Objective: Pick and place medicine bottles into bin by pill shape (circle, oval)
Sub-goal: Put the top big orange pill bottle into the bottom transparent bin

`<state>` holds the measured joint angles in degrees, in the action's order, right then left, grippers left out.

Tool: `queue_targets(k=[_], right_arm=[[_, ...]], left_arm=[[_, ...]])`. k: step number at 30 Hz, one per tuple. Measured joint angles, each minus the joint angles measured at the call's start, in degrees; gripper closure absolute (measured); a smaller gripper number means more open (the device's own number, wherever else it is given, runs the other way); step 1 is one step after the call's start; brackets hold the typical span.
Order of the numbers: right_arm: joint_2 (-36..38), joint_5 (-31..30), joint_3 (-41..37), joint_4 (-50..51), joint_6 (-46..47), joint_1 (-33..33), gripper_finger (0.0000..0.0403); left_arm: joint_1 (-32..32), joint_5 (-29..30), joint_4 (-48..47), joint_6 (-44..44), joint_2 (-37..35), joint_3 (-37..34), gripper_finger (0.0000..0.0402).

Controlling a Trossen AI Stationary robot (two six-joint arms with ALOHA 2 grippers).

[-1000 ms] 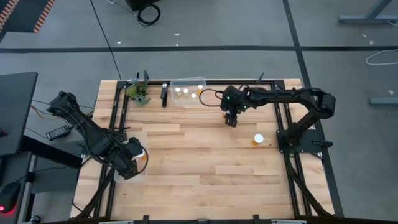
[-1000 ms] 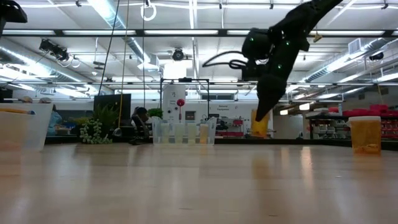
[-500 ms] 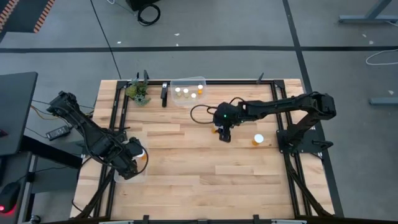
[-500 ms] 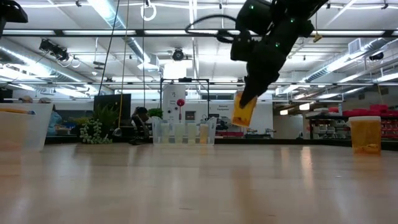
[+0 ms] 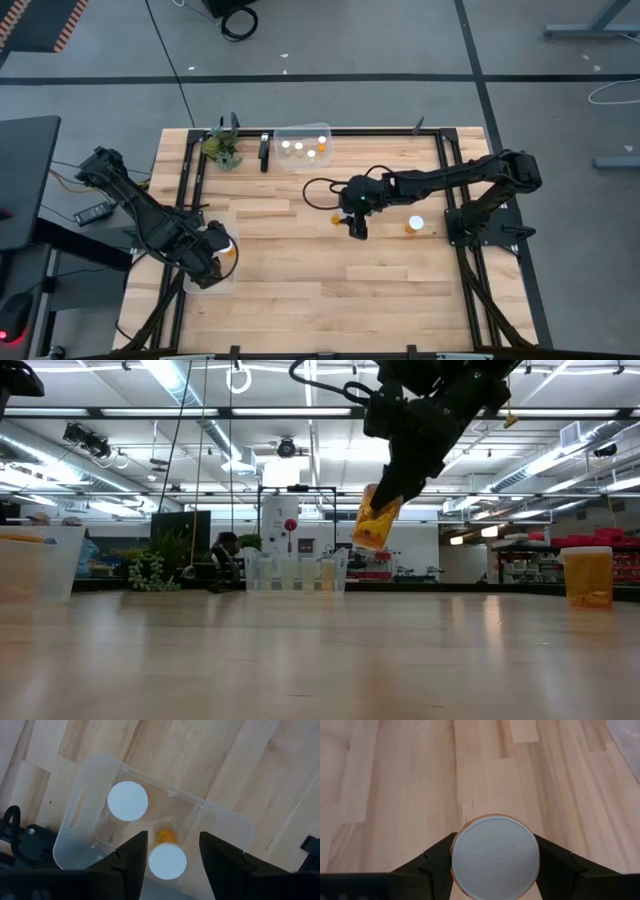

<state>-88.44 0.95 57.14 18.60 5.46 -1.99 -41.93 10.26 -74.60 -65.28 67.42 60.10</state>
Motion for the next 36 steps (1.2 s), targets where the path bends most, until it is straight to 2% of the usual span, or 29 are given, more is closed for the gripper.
queue_targets(k=[11, 17, 25, 29, 36], right_arm=[[0.0, 0.0, 0.0, -2.8, 1.9, 2.3, 0.0173], [-6.0, 0.4, 1.7, -6.7, 2.7, 5.1, 0.0173], [-19.9, 1.5, 18.1, 0.5, -3.4, 7.1, 0.0173], [-24.6, 3.3, 25.3, 3.5, -6.4, 7.0, 0.0173], [-29.6, 6.2, 30.8, 8.6, -8.9, 7.0, 0.0173]], left_arm=[[0.0, 0.0, 2.0, 0.5, 0.0, 0.0, 0.0212], [0.0, 0.0, 2.1, 0.6, 0.0, 0.0, 0.0212], [0.0, -0.2, 2.1, 0.2, 0.0, 0.0, 0.0216], [0.0, -0.3, 2.2, 0.2, 0.0, 0.0, 0.0212], [-0.1, -0.3, 2.4, 0.4, 0.0, 0.0, 0.0213]])
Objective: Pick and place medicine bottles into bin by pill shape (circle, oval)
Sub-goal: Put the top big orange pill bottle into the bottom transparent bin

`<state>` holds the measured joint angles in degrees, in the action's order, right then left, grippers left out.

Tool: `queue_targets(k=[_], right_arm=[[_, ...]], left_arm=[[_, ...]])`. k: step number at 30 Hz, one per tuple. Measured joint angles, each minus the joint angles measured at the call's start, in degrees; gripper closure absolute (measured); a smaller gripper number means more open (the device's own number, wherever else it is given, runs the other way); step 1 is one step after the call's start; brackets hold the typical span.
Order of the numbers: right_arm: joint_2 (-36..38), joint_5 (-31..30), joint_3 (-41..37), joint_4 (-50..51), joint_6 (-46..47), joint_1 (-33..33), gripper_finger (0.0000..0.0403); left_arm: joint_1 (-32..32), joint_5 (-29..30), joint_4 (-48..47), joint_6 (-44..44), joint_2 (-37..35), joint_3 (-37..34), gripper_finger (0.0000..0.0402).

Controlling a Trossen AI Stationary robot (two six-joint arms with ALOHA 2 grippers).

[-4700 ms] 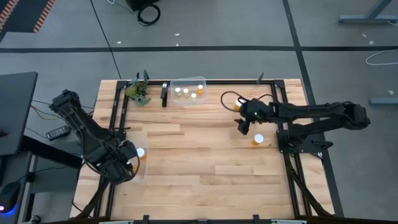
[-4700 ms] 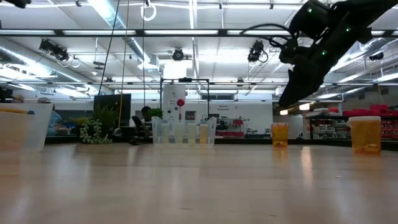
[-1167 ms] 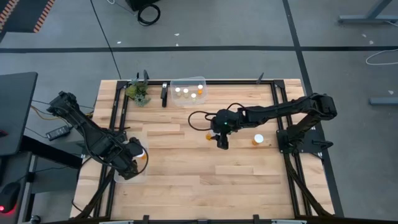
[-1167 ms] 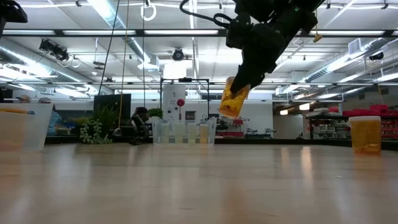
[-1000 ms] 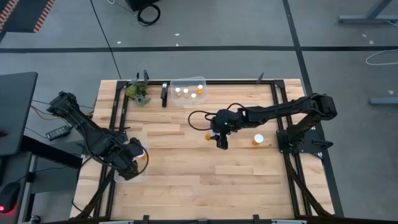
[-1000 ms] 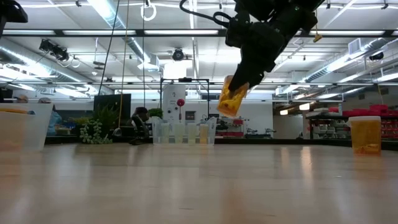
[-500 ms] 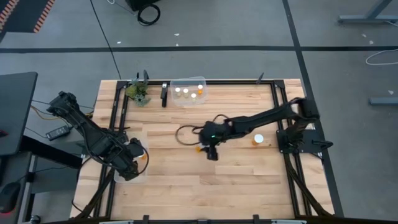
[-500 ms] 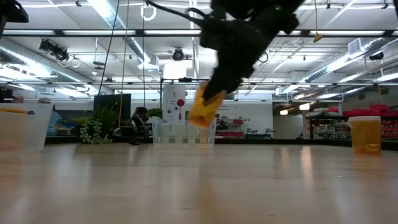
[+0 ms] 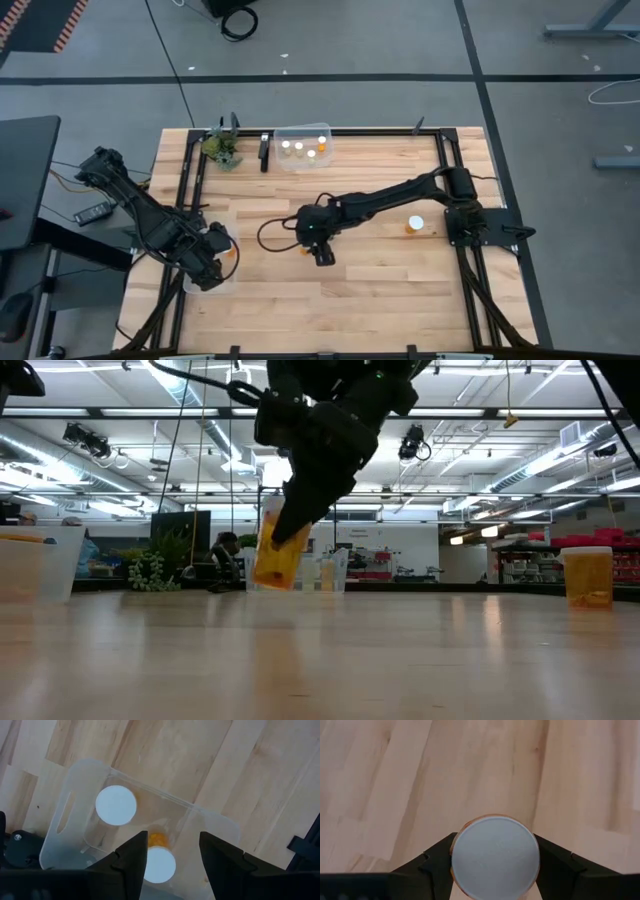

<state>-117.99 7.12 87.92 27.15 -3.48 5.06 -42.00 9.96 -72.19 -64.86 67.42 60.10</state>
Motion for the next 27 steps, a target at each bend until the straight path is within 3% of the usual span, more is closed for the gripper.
queue_targets(k=[14, 20, 27], right_arm=[[-1.3, 0.7, 0.0, 2.3, -2.4, 0.6, 0.0171], [-1.3, 0.7, 0.0, 1.9, -2.5, 0.7, 0.0135], [-0.8, 0.2, 0.0, 1.2, -2.5, 0.9, 0.0104]], left_arm=[[0.0, 0.0, 3.6, 1.0, 0.0, 0.0, 0.0214], [0.0, 0.4, 5.8, 1.1, 0.0, 0.0, 0.0212], [0.1, 5.5, 7.5, 1.1, 0.0, 0.0, 0.0204]])
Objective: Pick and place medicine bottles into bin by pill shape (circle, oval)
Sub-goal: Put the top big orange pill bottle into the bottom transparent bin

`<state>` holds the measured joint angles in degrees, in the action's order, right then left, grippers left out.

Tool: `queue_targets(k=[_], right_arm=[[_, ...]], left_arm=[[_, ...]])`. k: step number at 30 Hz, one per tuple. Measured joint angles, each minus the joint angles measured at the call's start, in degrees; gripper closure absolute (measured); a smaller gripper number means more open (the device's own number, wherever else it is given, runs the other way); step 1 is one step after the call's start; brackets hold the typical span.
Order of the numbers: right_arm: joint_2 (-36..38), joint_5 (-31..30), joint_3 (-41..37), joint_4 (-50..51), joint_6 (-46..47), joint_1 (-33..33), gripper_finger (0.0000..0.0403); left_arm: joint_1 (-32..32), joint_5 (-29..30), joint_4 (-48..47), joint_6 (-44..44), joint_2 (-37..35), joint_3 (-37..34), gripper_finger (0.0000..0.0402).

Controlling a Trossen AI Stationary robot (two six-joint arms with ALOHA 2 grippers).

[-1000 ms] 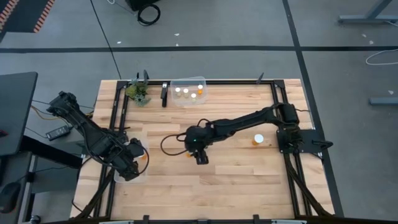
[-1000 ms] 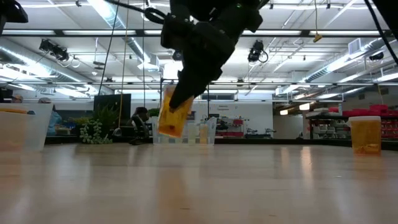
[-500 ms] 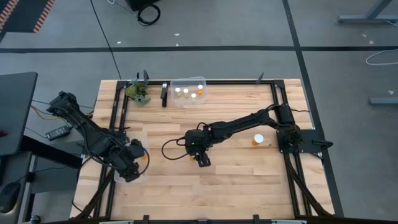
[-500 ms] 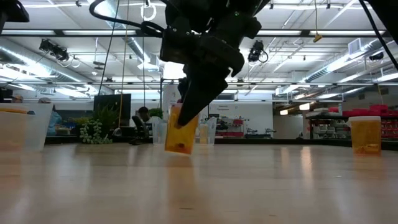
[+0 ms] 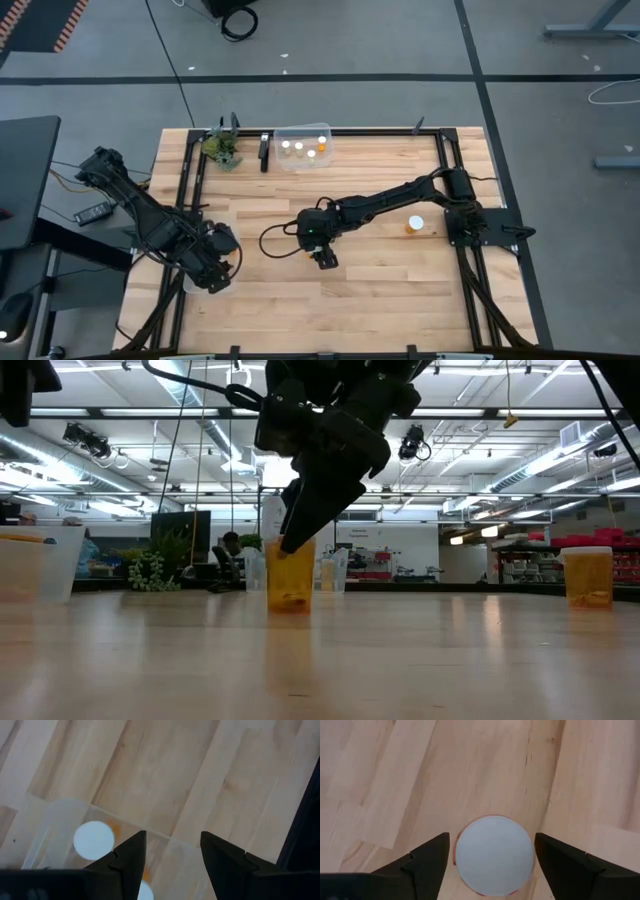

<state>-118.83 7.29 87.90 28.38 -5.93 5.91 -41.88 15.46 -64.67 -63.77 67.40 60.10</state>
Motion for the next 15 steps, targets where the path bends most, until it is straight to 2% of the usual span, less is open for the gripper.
queue_targets(k=[9, 15], right_arm=[[0.7, -0.4, 0.0, -0.9, -1.4, 0.0, 0.0101], [4.0, -1.3, -0.2, -0.6, -2.6, -0.1, 0.0101]], left_arm=[[4.1, 1.4, 1.0, 2.5, 0.1, 0.0, 0.0182], [6.5, 2.6, 7.3, 8.2, 0.1, 0.0, 0.0178]])
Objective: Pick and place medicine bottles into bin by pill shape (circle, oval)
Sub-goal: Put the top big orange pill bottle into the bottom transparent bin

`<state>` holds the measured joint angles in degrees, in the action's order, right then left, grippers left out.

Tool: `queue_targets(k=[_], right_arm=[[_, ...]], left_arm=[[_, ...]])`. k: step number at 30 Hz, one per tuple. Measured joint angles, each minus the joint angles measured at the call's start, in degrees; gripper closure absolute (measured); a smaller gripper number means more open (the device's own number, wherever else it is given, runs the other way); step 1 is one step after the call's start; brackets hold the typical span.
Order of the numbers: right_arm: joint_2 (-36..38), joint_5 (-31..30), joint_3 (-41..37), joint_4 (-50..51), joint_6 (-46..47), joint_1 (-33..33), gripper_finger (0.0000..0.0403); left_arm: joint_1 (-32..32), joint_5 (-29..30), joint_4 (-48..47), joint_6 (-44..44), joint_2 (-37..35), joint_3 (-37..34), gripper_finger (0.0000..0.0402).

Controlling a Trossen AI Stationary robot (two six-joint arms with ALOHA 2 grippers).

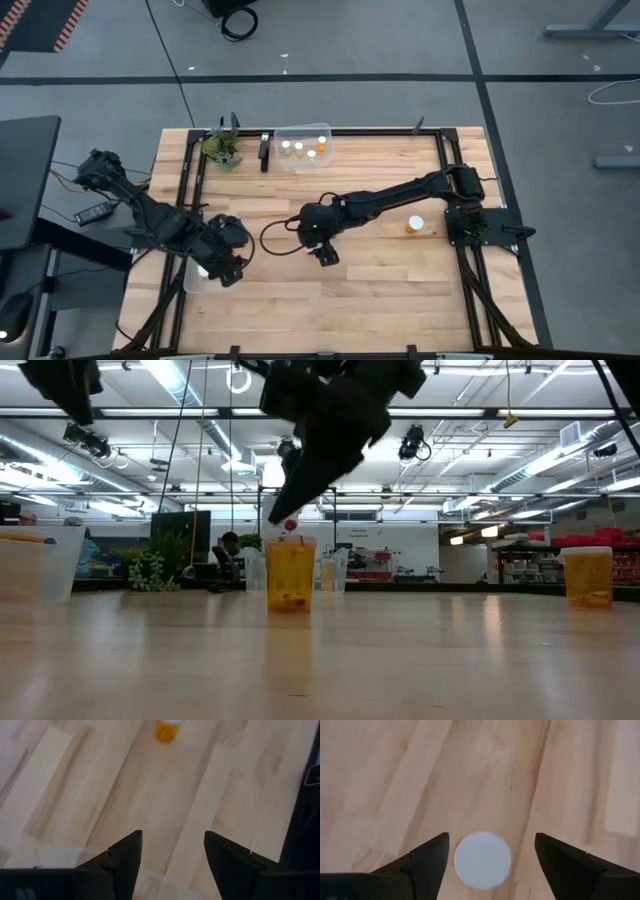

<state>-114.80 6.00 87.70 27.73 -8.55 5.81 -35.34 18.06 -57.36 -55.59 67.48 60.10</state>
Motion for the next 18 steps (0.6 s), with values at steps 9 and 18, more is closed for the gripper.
queue_targets(k=[9, 18], right_arm=[[7.2, -2.8, -1.2, 0.8, -0.9, 0.0, 0.0101], [20.0, -6.8, -18.9, -10.0, 3.9, -0.6, 0.0102]], left_arm=[[3.5, 4.0, 6.8, 7.3, 2.6, 0.0, 0.0177], [9.4, 1.1, 13.3, 14.1, 6.7, 0.0, 0.0177]])
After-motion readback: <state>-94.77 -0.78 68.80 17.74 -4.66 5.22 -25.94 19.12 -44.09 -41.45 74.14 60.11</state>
